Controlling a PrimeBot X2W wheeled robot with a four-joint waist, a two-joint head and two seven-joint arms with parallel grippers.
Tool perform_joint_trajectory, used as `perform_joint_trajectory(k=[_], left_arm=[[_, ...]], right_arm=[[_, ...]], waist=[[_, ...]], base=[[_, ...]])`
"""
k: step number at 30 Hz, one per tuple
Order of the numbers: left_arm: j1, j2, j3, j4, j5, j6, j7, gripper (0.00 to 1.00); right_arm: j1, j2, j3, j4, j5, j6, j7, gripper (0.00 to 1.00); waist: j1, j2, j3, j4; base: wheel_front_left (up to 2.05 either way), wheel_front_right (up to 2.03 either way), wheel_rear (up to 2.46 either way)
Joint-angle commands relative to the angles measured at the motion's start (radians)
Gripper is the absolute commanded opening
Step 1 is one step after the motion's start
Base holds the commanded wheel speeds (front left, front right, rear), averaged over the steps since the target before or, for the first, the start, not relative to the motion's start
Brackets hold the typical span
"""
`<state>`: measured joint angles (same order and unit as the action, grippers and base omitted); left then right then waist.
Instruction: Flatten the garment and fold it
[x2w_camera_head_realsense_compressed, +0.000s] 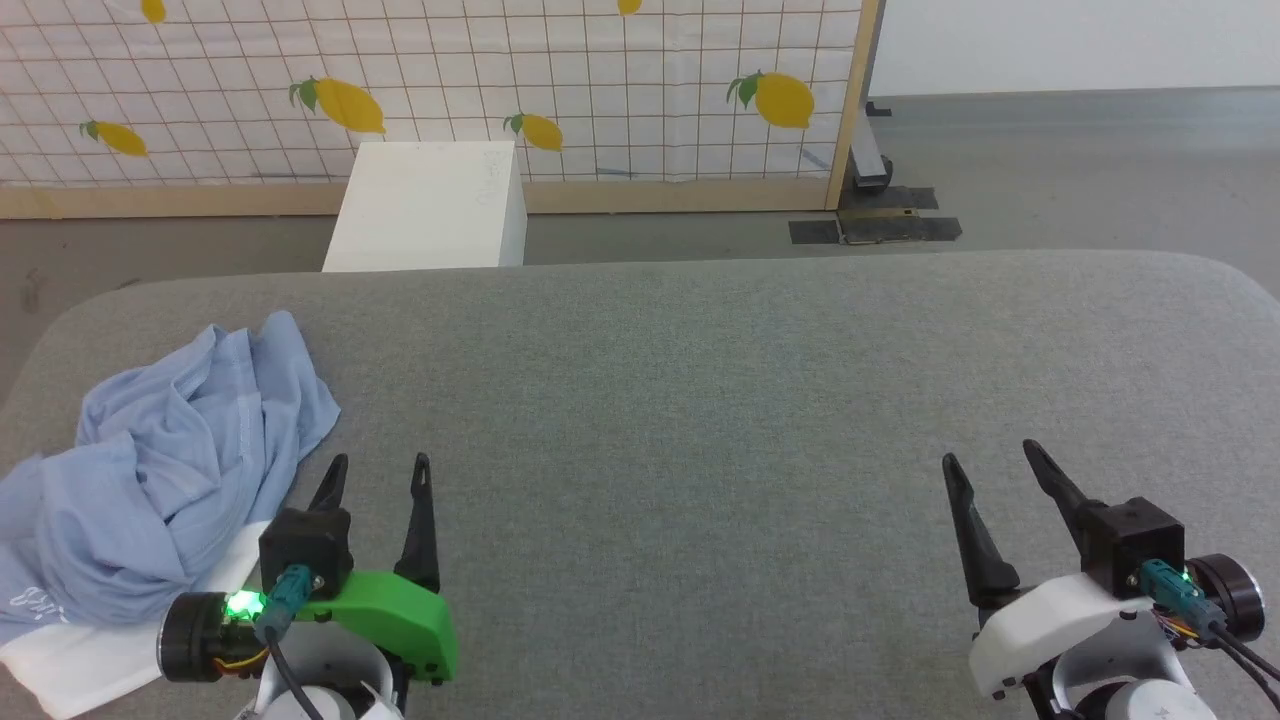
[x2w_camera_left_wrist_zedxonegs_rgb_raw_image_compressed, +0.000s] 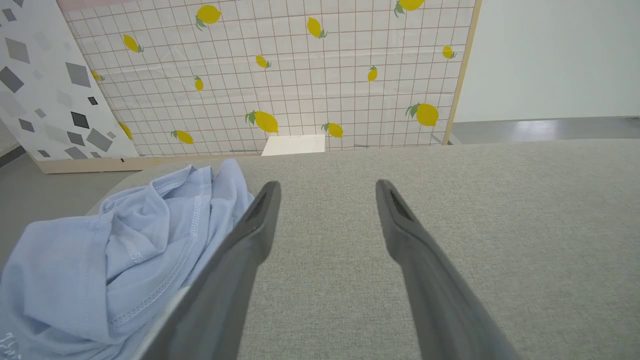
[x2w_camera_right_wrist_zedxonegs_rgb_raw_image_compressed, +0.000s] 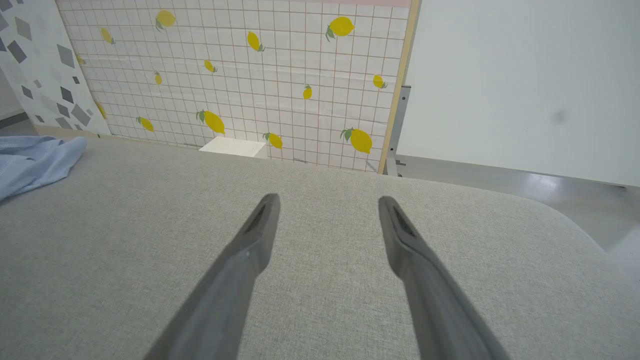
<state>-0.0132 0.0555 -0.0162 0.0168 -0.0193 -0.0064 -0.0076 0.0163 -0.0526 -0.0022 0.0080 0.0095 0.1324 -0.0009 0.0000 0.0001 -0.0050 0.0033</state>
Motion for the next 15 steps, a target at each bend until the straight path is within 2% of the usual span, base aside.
perform_joint_trajectory(k=[1,15], left_arm=[[-0.004,0.0,-0.006,0.006,-0.008,0.01,-0.012,1.0],[-0.009,0.006,-0.016,0.032,-0.033,0.03,-0.042,1.0]], right_arm=[[0.001,0.0,0.0,0.003,0.006,0.0,-0.011,1.0],[0.0,0.0,0.001,0.015,0.016,0.0,-0.033,1.0]], waist=[[0.0,-0.0001,-0.001,0.003],[0.0,-0.0001,-0.011,0.061]], base=[[0.0,0.0,0.0],[0.0,0.0,0.0]])
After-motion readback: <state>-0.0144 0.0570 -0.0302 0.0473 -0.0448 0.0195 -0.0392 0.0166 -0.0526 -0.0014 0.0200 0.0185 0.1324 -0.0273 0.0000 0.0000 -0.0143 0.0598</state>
